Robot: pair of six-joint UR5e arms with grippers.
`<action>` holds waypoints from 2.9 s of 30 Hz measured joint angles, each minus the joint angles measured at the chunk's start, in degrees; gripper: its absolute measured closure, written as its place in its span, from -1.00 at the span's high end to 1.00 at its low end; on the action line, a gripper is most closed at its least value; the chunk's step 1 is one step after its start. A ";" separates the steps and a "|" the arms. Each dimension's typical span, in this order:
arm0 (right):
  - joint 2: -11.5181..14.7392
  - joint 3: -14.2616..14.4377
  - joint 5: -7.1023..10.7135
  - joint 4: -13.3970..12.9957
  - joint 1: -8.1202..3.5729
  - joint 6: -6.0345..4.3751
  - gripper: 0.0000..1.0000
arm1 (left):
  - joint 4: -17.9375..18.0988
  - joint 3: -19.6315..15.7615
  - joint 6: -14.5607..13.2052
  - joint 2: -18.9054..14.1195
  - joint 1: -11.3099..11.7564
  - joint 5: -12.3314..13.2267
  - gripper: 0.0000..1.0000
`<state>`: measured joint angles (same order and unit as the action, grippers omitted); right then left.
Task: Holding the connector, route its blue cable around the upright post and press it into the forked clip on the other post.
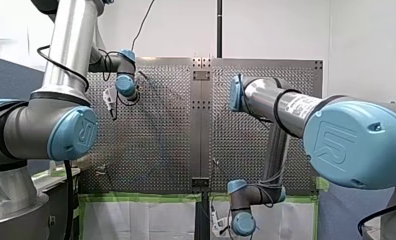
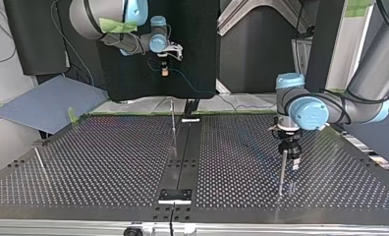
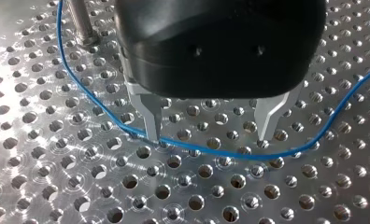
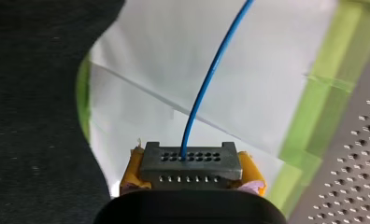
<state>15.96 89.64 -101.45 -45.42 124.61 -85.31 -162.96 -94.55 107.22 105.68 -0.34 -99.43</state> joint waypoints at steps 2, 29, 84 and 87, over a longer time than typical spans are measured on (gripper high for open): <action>0.89 0.77 -0.02 -0.84 -0.01 0.00 -1.00 | 0.00 0.00 0.00 0.00 0.02 0.00 0.99; 15.38 13.87 -1.11 -10.17 -3.88 -1.28 -1.00 | -0.28 0.00 0.03 0.00 0.02 -0.69 0.99; 24.28 20.34 20.27 -10.72 -16.96 1.05 -1.00 | -8.04 -3.09 6.99 -4.25 0.05 -5.09 0.99; 24.28 20.34 21.65 -10.74 -16.73 1.20 -1.00 | -8.65 -4.61 6.22 -5.78 0.12 -5.66 0.99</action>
<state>40.23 109.98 -79.79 -56.17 107.88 -84.10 -171.61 -99.16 113.44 99.90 -0.22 -105.09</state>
